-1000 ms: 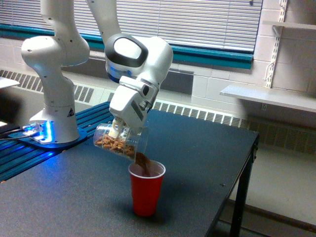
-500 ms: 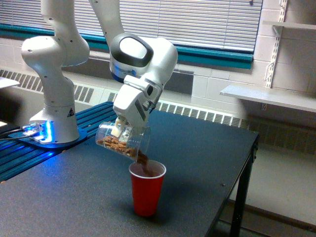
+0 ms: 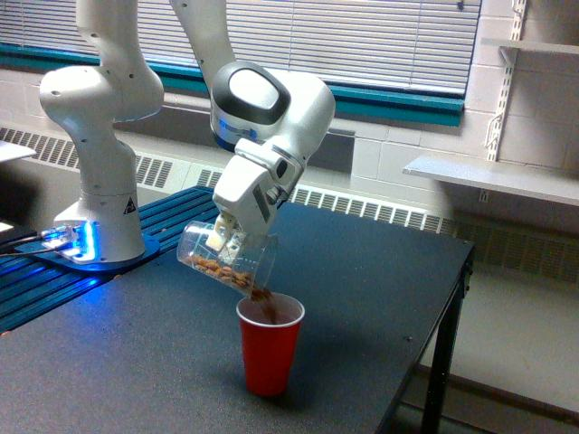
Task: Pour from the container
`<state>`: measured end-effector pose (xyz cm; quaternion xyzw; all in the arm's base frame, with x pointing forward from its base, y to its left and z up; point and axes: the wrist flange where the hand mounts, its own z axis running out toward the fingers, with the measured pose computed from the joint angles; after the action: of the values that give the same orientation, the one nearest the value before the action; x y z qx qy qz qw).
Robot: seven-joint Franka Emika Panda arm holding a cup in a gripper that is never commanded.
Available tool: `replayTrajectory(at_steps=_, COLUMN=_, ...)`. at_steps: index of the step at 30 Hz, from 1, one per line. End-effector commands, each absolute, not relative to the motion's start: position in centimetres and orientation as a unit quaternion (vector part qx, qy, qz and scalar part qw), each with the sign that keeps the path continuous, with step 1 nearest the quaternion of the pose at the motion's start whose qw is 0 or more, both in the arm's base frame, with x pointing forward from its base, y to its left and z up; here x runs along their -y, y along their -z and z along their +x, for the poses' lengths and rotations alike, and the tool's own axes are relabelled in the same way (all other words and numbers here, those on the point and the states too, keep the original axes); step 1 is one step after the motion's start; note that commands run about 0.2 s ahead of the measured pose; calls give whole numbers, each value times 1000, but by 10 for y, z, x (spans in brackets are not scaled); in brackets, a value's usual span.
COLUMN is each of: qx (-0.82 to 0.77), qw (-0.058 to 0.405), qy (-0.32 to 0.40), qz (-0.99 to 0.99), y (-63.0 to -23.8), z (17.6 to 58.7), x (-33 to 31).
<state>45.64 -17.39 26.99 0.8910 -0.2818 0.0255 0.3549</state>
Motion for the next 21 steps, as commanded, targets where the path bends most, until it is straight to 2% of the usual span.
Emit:
replayTrajectory(at_steps=1, qx=268, qw=362, qy=-11, qz=893, y=-272, z=463, x=172)
replayTrajectory(at_steps=21, qx=266, qw=357, qy=8, qz=895, y=-278, z=477, x=180)
